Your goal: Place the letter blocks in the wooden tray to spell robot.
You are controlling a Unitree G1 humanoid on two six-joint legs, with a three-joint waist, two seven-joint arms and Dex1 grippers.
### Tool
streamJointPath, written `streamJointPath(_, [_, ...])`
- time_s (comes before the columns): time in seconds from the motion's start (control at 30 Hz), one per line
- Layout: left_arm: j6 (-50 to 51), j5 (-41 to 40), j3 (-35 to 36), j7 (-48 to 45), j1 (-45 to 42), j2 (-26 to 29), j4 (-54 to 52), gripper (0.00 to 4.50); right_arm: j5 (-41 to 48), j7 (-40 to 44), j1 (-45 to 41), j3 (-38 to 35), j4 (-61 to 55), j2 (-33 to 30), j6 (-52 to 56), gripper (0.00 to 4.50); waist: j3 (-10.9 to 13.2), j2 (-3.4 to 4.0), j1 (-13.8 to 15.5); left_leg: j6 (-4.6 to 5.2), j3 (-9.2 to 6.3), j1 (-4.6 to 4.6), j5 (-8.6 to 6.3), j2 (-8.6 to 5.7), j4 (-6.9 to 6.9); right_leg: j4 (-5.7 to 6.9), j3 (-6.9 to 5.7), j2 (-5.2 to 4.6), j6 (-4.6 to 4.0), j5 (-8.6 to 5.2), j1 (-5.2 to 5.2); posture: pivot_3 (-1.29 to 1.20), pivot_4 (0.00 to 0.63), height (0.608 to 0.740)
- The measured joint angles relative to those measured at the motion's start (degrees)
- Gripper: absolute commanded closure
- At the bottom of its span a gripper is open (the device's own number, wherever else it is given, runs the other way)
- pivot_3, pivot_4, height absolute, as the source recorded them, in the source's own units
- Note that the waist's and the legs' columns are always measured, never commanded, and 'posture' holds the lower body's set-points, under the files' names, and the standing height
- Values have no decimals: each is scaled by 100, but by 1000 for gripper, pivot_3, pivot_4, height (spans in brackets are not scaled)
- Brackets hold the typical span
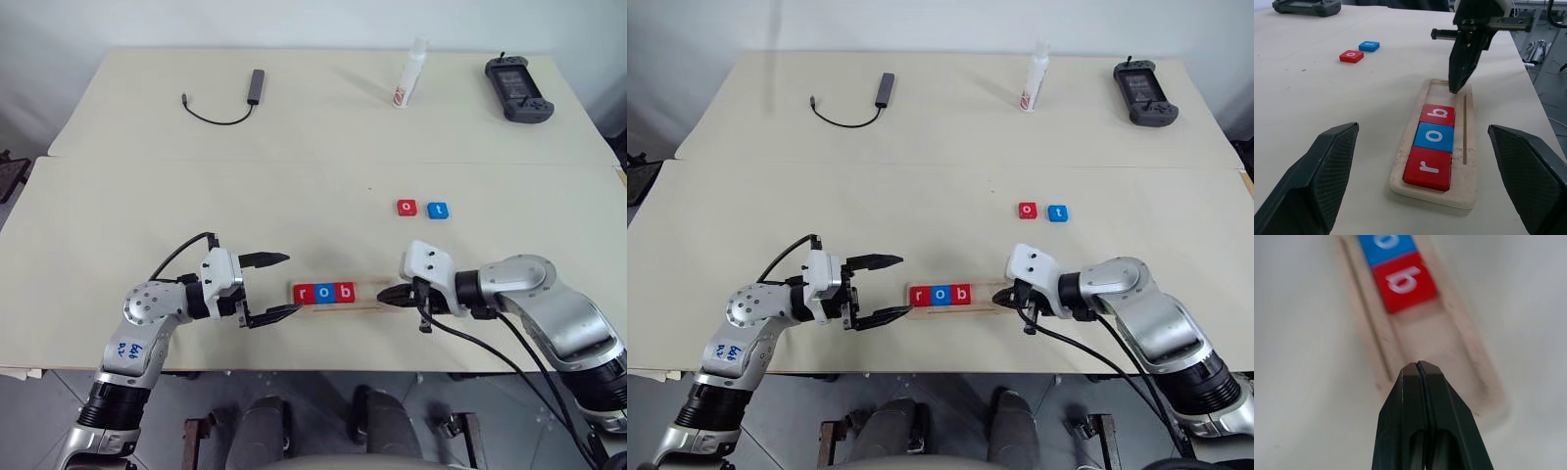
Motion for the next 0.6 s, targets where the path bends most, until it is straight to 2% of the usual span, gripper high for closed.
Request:
streamJointPath(0.2, [11,-17,173,6,207,161,-52,0,342,102,-5,-159,-217,82,2,4484,0,0,-3,0,-2,0,0,1,-3,-2,-1,1,0,0,-1,0,150,740])
streamJointPath(0.6, [144,-132,539,-2,707,445,-263,0,470,-112,-59,558,-635,462,446,4484,0,0,4,-1,-3,0,0,0,-1,0,0,-1,-1,0,0,0,150,740])
